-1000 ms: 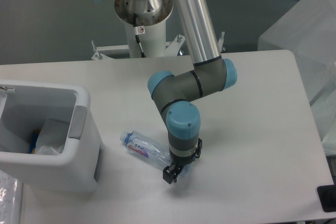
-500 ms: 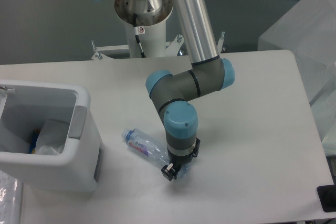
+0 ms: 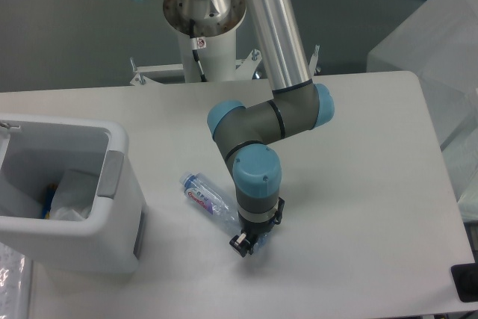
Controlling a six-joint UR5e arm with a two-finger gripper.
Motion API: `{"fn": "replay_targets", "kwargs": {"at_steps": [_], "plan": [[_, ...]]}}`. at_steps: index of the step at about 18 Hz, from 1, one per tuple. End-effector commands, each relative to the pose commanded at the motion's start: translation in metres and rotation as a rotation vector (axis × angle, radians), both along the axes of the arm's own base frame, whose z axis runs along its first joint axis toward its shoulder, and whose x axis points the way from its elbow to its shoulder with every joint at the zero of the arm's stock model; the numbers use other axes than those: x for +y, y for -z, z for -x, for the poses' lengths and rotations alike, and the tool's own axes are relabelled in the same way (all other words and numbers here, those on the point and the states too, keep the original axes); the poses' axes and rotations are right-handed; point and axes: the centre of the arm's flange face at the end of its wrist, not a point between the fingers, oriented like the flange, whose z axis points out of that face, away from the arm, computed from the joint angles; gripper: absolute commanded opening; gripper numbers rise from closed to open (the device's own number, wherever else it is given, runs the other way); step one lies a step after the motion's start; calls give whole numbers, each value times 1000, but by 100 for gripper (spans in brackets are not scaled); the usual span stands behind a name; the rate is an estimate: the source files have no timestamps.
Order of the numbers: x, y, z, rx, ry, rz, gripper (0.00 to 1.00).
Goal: Place the trash in the trash can
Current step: 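Lower the gripper and align it around the bottle, then close the gripper on the bottle and lift it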
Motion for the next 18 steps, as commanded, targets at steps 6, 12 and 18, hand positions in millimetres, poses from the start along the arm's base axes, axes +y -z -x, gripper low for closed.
{"fn": "replay_targets", "kwargs": {"at_steps": [6, 12, 18], "plan": [[5, -19, 7, 28, 5, -26, 63], [12, -111, 27, 200, 101, -84, 63], [3, -230, 73, 404, 45, -241, 63]]}}
